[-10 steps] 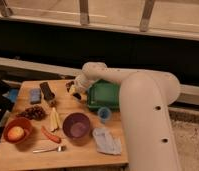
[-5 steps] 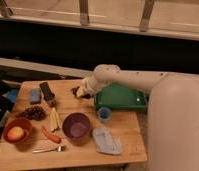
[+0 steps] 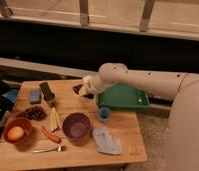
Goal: Place brush in purple bowl
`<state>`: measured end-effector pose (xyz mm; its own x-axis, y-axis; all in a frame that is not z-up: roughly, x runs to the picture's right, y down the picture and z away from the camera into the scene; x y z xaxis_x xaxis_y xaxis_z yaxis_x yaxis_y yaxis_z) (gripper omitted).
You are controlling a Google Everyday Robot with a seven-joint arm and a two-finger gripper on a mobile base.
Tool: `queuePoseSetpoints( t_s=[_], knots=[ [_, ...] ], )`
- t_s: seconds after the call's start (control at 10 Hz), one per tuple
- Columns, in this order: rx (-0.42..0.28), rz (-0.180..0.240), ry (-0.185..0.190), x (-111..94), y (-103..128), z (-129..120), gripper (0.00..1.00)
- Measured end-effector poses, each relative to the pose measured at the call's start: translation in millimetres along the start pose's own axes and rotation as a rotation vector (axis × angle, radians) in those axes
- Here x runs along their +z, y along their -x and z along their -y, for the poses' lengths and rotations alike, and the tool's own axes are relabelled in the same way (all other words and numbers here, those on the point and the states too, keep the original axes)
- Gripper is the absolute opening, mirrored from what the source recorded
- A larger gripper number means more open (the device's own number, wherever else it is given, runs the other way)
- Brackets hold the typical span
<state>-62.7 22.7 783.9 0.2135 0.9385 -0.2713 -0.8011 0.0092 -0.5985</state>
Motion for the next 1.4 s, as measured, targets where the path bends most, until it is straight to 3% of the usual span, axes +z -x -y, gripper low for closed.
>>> queuePoseSetpoints(
  t_s=[0.2, 0.3, 0.5, 0.7, 0.9, 1.1, 1.4],
  knots=[
    [-0.015, -0.011, 0.032, -7.9, -11.3, -10.5, 0.02],
    [-0.026, -0.019, 0.068, -12.2, -19.4, -11.6, 0.02],
    [-0.077, -0.033, 0.244, -20.6, -45.3, -12.4, 0.02],
    [-0.191, -0.049, 0.442, -25.0, -63.8, -6.1, 0.02],
    [-0.281, -0.034, 0.574, -28.7, -72.2, 0.1, 0.02],
    [-0.331, -0.012, 0.642, -31.8, -75.8, 3.9, 0.02],
    [-0.335, -0.012, 0.648, -32.4, -76.5, 4.6, 0.02]
  ],
)
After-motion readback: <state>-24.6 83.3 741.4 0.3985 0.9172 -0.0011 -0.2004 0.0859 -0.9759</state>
